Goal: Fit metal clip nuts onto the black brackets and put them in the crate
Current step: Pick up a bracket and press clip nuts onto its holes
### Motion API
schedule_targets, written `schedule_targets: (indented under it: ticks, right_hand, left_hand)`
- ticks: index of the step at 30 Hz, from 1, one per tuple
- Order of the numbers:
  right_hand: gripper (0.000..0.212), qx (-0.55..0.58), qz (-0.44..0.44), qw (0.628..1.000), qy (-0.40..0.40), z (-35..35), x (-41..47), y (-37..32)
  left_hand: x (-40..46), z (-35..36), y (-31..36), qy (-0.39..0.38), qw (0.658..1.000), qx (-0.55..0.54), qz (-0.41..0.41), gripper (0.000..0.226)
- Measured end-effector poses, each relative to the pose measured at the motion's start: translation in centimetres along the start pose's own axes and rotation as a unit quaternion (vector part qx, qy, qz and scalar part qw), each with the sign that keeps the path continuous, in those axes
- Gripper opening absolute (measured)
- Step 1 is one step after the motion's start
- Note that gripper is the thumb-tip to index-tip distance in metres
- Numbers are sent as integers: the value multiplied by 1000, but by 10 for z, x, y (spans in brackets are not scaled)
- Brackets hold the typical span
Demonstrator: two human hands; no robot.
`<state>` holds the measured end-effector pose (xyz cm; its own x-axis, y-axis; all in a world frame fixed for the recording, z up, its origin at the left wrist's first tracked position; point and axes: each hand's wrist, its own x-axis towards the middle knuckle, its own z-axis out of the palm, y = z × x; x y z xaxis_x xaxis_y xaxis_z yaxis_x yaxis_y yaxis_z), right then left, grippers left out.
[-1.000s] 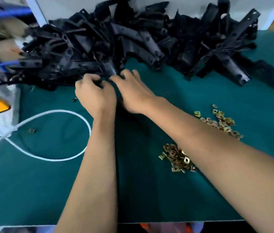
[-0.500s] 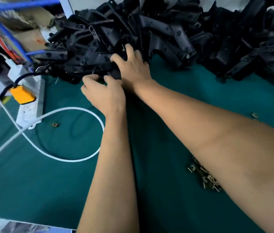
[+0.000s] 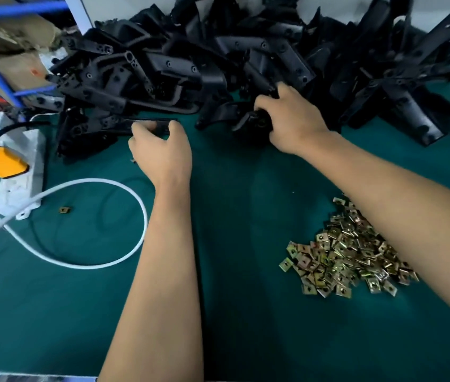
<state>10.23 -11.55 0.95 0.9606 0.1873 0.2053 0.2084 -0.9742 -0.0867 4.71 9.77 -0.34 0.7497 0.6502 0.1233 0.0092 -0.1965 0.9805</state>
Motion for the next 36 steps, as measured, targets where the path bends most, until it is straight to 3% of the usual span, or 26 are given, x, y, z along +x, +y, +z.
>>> schedule_targets:
  ticks: [7, 11, 14, 17, 20, 22, 25, 27, 29, 32, 36]
  right_hand:
    - [55, -1, 71, 997, 3, -14, -26, 44]
    - [57, 25, 95, 995, -12, -22, -25, 47]
    - [73, 92, 70, 993, -7, -31, -28, 42]
    - [75, 150, 42, 987, 39, -40, -38, 41]
    - [66, 224, 92, 965, 102, -47, -51, 42]
    - [48, 335, 137, 922, 138, -47, -64, 38]
    - [31, 573, 194, 786, 129, -46, -82, 35]
    - [17, 693, 201, 684, 108, -44, -93, 34]
    - [8, 762, 194, 611, 94, -41, -102, 33]
    - [11, 797, 182, 567, 96, -36, -112, 30]
    - [12, 788, 249, 528, 196, -30, -110, 31]
  left_hand:
    - [-11, 9, 5, -43, 998, 11, 36, 28]
    - [-32, 26, 9, -101, 988, 33, 116, 27]
    - [-51, 41, 10, -145, 969, 52, 192, 24]
    - [-61, 49, 11, -174, 961, 34, 211, 21]
    - [-67, 52, 12, -221, 959, -4, 178, 20]
    - [-71, 51, 11, -236, 951, 0, 202, 21]
    - [-76, 51, 12, -252, 930, 32, 267, 31]
    - [-81, 53, 14, -298, 932, -13, 206, 34]
    - [-86, 56, 18, -359, 923, -125, 65, 33]
    - [-88, 56, 22, -354, 900, -247, -52, 16]
    - [-78, 52, 23, -240, 907, -327, -114, 4]
